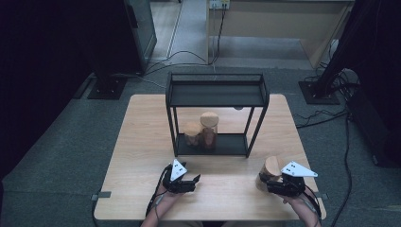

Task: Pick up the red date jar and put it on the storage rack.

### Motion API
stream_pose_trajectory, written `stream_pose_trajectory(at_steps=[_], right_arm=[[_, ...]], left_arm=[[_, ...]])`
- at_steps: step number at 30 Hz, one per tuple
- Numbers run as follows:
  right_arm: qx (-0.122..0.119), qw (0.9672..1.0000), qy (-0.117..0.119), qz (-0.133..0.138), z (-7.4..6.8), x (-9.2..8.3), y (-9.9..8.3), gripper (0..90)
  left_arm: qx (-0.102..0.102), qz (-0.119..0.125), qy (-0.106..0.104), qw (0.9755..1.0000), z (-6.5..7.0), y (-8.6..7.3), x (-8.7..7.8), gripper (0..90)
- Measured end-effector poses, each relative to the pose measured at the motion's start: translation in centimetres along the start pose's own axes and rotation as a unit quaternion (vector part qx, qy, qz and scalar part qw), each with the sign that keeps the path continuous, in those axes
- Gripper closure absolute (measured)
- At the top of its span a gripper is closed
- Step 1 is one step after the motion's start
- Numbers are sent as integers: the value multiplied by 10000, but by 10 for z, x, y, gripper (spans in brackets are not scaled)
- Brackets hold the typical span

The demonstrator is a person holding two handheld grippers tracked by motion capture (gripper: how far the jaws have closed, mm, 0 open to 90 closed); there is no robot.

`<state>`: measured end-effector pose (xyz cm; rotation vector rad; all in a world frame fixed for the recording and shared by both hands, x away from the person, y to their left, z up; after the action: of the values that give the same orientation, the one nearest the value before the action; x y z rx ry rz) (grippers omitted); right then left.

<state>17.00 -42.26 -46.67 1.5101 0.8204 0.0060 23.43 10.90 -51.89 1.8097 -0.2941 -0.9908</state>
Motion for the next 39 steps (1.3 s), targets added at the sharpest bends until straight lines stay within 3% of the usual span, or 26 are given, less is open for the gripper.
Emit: stream_pose_trajectory(at_steps=[14,34,39], right_arm=[[78,9996,-57,277,-7,-4,-1,252],[31,9998,-16,182,-20,6,5,252],[-1,9999,69,138,-25,11,7,252]], left_arm=[[2,-5,0,10000,0,0,0,214],[30,-33,2,10000,0,1,0,214],[-45,4,-10,10000,-1,0,0,214]])
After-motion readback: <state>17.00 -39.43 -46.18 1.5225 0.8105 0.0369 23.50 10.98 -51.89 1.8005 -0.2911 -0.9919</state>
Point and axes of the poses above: each handheld gripper's, and its own axes: x roughly forward along the jaws, y roughly out of its top, z roughly to its right, the point moved 2 cm from there along x, roughly forward along the jaws, and after that the axes turned 9 degrees about x, right-handed, at the moved point
